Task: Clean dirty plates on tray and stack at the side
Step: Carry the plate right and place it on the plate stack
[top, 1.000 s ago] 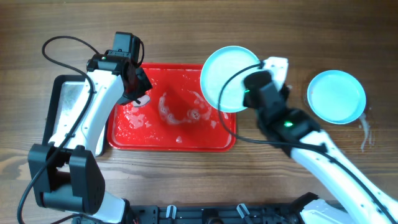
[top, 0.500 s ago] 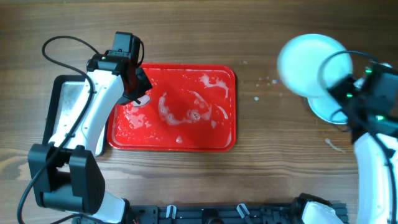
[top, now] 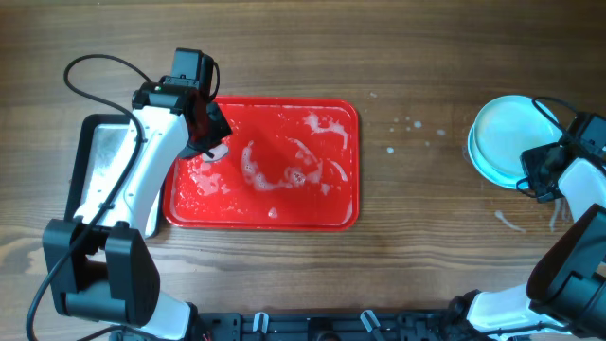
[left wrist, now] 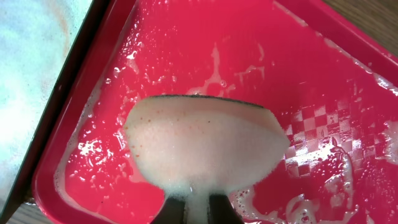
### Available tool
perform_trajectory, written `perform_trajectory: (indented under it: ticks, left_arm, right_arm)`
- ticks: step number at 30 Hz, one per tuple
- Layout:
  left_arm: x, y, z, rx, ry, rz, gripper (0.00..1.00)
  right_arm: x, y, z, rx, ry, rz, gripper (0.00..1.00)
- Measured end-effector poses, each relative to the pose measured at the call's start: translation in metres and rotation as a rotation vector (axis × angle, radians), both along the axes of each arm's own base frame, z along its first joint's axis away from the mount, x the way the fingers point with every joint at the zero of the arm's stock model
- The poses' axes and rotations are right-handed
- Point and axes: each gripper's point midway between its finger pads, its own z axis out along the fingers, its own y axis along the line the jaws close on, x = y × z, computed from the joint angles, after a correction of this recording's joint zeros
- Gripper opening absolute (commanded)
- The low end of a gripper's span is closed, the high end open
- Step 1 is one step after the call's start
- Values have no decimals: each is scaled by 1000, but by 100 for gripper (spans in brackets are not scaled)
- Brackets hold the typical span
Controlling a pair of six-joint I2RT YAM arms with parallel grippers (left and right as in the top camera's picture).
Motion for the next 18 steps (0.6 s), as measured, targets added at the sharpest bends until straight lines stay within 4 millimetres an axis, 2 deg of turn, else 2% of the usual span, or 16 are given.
perform_trajectory:
  ticks: [10,11,12,13,14,16,18]
  left_arm:
    - [4,-1,1,-3,-17,0,4]
    - [4,-1,1,-3,-17,0,4]
    - [4,-1,1,-3,-17,0,4]
    - [4,-1,1,-3,-17,0,4]
    - [4,-1,1,-3,-17,0,4]
    - [4,-1,1,-3,-17,0,4]
    - [4,-1,1,-3,-17,0,4]
  right_arm:
    - [-15,9,-6,37,64,-4,5]
    - [-15,9,-6,39,65,-3,8]
    - [-15,9,-6,40,64,2,24]
    - [-14,10,-5,41,60,10,66]
    - [-12,11,-3,42,49,23,79]
    - [-6,14,4,50,12,56,88]
    - [-1,18,14,52,-24,93,89]
